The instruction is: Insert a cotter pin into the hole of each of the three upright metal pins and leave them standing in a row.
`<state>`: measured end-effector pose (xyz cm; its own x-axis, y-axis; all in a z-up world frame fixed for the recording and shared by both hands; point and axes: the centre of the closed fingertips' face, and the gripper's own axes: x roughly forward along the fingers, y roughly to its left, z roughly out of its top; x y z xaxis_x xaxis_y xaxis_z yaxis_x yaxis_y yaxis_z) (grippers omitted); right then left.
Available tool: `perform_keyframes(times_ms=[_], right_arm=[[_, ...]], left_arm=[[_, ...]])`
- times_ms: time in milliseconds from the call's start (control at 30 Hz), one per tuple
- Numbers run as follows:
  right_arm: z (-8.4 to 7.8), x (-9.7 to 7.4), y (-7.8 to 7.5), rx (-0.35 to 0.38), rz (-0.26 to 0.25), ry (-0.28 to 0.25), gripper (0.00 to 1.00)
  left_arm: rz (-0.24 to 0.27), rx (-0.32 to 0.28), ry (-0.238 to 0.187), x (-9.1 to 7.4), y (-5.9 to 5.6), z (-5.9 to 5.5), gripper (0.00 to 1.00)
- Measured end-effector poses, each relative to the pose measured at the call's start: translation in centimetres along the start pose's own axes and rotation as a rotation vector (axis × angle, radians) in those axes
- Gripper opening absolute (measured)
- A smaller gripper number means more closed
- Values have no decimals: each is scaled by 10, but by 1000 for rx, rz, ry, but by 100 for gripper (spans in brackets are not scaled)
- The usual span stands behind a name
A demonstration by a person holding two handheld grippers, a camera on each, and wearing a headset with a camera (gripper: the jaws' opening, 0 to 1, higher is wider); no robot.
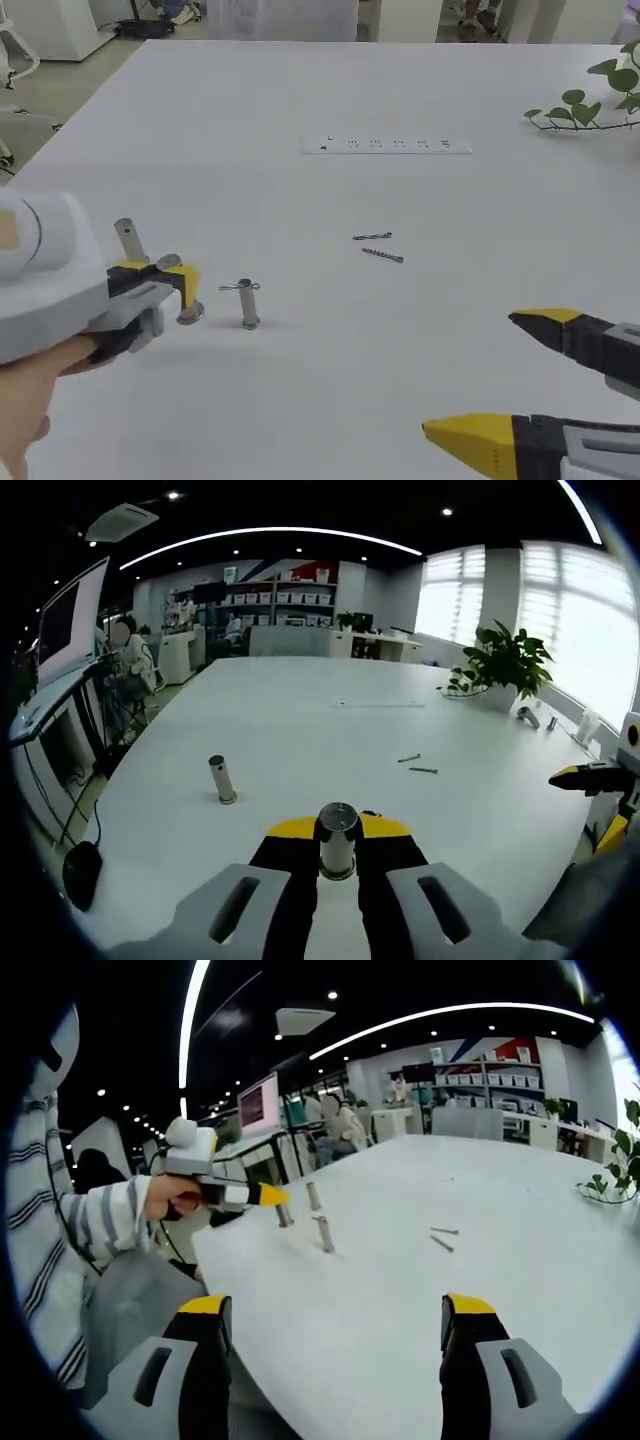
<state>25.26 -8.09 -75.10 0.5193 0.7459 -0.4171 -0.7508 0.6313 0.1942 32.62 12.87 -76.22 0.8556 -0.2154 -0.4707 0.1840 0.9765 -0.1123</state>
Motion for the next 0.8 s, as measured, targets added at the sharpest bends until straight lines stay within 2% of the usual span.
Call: perform_keyframes(times_ms=[400,533,800], right_arm=[[-7,-3,-5,-2,27,0,87],[-8,-2,-4,-2,41,2,87],[-13,-4,-7,-6,63,10,87]], left_arm=[[-19,44,54,12,-37,-25,11],[-29,58,84,20,-48,-33,11],[-45,97,93,28,-66,-43,11]])
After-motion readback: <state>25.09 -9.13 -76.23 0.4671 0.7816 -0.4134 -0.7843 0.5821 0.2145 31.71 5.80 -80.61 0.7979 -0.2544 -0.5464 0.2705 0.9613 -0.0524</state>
